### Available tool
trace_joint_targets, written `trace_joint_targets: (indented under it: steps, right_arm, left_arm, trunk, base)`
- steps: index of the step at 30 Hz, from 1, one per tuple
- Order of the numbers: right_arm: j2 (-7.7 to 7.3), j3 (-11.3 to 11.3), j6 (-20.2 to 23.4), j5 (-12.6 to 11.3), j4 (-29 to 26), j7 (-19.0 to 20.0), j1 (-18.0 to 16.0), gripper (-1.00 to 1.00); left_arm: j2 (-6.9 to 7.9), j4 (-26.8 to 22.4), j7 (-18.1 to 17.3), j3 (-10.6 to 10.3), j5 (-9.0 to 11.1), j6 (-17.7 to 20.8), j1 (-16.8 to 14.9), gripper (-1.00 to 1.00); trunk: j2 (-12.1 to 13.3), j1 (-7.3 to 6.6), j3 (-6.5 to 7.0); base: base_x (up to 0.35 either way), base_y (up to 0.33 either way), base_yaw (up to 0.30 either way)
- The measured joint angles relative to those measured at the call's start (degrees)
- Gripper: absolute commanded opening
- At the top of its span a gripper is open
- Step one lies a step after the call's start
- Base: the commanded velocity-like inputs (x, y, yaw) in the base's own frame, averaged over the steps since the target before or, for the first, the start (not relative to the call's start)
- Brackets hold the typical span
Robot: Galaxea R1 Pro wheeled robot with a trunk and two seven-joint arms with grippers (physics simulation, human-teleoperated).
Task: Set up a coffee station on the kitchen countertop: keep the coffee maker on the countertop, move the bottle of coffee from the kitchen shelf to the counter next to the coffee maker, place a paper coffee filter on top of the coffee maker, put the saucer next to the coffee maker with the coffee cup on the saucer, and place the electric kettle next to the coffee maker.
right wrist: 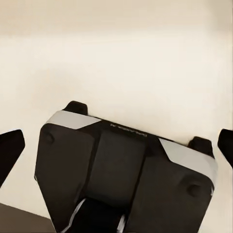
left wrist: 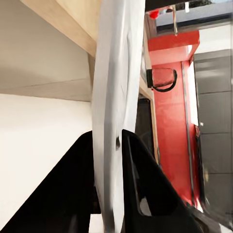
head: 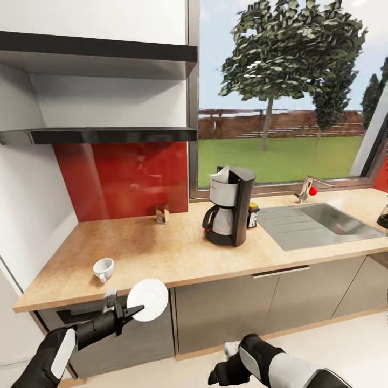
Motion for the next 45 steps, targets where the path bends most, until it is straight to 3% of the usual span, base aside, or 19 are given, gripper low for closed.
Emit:
trace_joint_targets:
  steps: [3, 5, 9, 12, 14, 15, 16, 17, 21, 25, 26, 27, 28, 30, 32, 45]
  right_arm:
    - [-2.03, -0.3, -9.4, 1.2, 0.6, -9.4, 4.4, 1.0]
    - [-2.56, -0.3, -13.8, 1.4, 0.7, -14.2, 6.7, 1.0]
    - [-2.61, -0.3, -15.4, 1.4, 0.7, -15.5, 7.9, 1.0]
    - [-2.56, -0.3, -15.7, 1.3, 0.7, -15.7, 8.1, 1.0]
    - [-2.56, -0.3, -16.0, 1.3, 0.7, -15.8, 8.1, 1.0]
    - [-2.7, -0.3, -18.2, 1.3, 0.7, -15.7, 8.2, 1.0]
    - [-2.74, -0.3, -19.4, 1.3, 0.7, -15.7, 8.5, 1.0]
    - [-2.79, -0.3, -20.3, 1.3, 0.7, -15.7, 8.8, 1.0]
    - [-3.04, -0.3, -25.8, 1.4, 0.7, -15.7, 10.2, 1.0]
    - [-3.15, -0.4, -28.9, 1.4, 0.7, -15.2, 11.0, 1.0]
    - [-3.2, -0.4, -29.2, 1.4, 0.7, -13.5, 11.2, 1.0]
    - [-4.45, -0.4, -29.4, 1.4, 0.7, -7.9, 11.6, 1.0]
    - [-4.8, -0.4, -29.4, 1.4, 0.7, -6.9, 11.6, 1.0]
    - [-5.25, -0.4, -29.4, 1.3, 0.7, -5.9, 11.7, 1.0]
    - [-5.33, -0.4, -29.4, 1.2, 0.7, -5.6, 11.7, 1.0]
    - [-5.37, -0.4, -29.5, 1.1, 0.7, -5.6, 11.8, 1.0]
  left_arm:
    - [-0.84, 0.0, 0.0, 0.0, 0.0, 0.0, -0.3, -1.0]
    - [-2.82, 0.0, 0.2, -0.5, -0.2, 0.0, -0.6, -1.0]
    - [-5.14, 0.0, 0.5, -2.5, -0.2, 0.4, -1.5, -1.0]
    - [-7.53, 0.7, 1.3, -3.3, -0.4, 1.4, -6.7, -1.0]
    - [-8.36, 1.0, 3.6, -3.3, -0.3, 1.4, -9.0, -1.0]
    - [-10.77, 1.6, 11.3, -3.2, -1.3, 1.0, -13.0, -1.0]
    - [-11.63, 2.1, 14.0, -3.1, 0.8, 1.7, -16.7, -1.0]
    - [-11.91, 3.0, 15.5, -3.0, -0.1, 1.4, -17.3, -1.0]
    - [-12.36, 8.4, 20.5, -2.2, 0.8, 1.3, -22.7, -1.0]
    - [-12.39, 11.7, 27.1, -1.6, 3.3, 0.9, -25.7, -1.0]
    - [-12.35, 12.0, 30.3, -1.3, 4.3, 0.6, -26.1, -1.0]
    - [-12.31, 12.4, 36.5, 0.3, 6.9, -0.2, -26.1, -1.0]
    - [-12.3, 12.4, 37.7, 0.6, 8.3, -0.6, -26.0, -1.0]
    - [-12.24, 12.4, 39.0, 1.0, 10.0, -2.3, -25.6, -1.0]
    - [-12.25, 12.5, 39.4, 1.0, 10.4, -3.0, -25.4, -1.0]
    - [-12.6, 14.9, 39.4, 0.7, 10.8, -7.0, -25.3, -1.0]
  trunk:
    - [0.0, 0.0, 0.01]
    - [0.0, 0.0, 0.01]
    - [0.0, 0.01, 0.02]
    - [0.0, 0.01, 0.03]
    - [0.0, 0.01, 0.03]
    - [0.0, 0.01, 0.01]
    - [0.0, 0.0, 0.03]
    - [0.0, 0.0, 0.02]
    - [0.0, 0.01, 0.02]
    - [0.0, 0.0, 0.02]
    - [0.0, 0.0, 0.02]
    - [0.0, 0.0, 0.01]
    - [0.0, 0.0, 0.02]
    - [0.0, 0.0, 0.02]
    - [0.0, 0.0, 0.02]
    - [0.0, 0.0, 0.02]
  base:
    - [0.0, 0.0, -0.011]
    - [0.0, 0.0, -0.002]
    - [0.0, 0.0, 0.0]
    - [0.0, 0.0, 0.0]
    - [0.0, 0.0, 0.0]
    - [0.0, 0.0, 0.0]
    - [0.0, 0.0, 0.0]
    - [0.0, 0.0, 0.0]
    - [0.0, 0.0, 0.0]
    - [0.0, 0.0, 0.0]
    - [0.0, 0.0, 0.0]
    - [0.0, 0.0, 0.0]
    - [0.0, 0.0, 0.0]
    - [0.0, 0.0, 0.0]
    - [0.0, 0.0, 0.0]
    - [0.0, -0.216, 0.0]
